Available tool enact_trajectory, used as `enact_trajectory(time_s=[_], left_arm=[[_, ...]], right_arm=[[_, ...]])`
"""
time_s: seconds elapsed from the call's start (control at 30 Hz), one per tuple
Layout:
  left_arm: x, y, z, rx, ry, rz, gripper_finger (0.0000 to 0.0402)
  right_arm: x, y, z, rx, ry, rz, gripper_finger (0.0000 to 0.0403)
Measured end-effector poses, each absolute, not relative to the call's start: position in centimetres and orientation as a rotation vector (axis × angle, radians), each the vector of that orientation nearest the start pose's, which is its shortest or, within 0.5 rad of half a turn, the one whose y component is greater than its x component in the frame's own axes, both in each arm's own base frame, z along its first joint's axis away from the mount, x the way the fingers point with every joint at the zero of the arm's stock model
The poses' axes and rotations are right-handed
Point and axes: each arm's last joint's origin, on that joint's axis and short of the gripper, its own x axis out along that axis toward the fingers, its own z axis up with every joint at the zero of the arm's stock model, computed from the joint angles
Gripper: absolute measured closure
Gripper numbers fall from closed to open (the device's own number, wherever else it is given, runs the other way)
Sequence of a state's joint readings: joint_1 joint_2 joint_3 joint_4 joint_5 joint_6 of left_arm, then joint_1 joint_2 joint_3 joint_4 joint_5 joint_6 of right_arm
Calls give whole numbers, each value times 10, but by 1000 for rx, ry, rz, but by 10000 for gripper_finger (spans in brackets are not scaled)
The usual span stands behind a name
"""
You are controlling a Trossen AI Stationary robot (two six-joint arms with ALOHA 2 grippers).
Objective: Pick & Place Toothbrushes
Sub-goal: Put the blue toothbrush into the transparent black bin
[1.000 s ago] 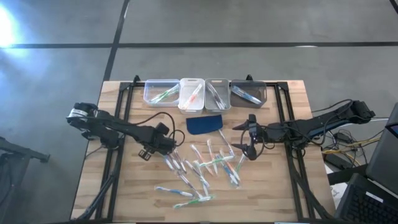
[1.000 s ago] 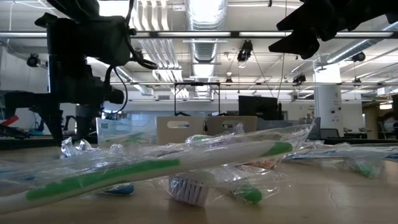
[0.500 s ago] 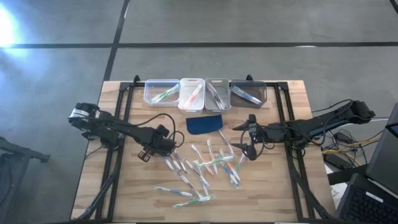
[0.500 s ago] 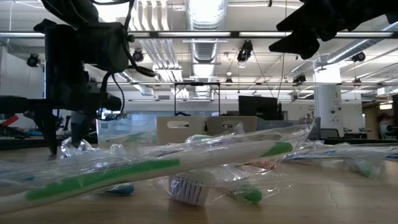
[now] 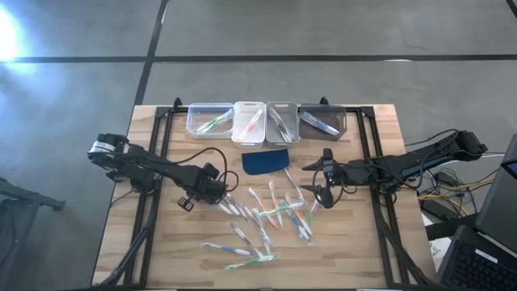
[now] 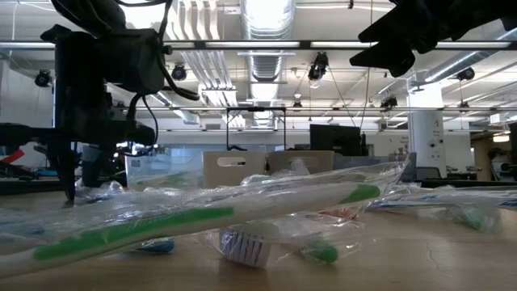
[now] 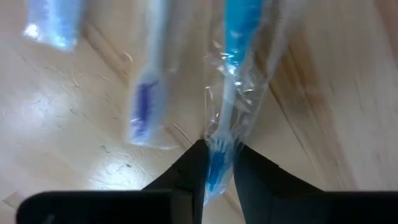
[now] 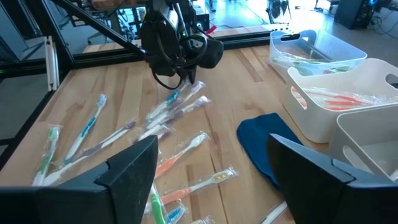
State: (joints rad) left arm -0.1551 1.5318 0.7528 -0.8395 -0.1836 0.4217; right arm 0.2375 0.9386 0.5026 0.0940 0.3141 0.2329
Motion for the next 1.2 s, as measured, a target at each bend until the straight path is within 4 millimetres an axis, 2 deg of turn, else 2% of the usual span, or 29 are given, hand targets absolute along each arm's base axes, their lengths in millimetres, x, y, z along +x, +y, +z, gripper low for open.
enact_trajectory(time_s=[0.63,0.87,1.2], left_arm=[[215,-39,145,686,1631,-401,337],[217,-48,159,688,1659,-384,337],[235,-63,190,827,1551,-323,337]], right_arm=[[198,39,235,138,318,-114,162],[198,39,235,138,318,-114,177],[198,39,235,141,318,-114,181]])
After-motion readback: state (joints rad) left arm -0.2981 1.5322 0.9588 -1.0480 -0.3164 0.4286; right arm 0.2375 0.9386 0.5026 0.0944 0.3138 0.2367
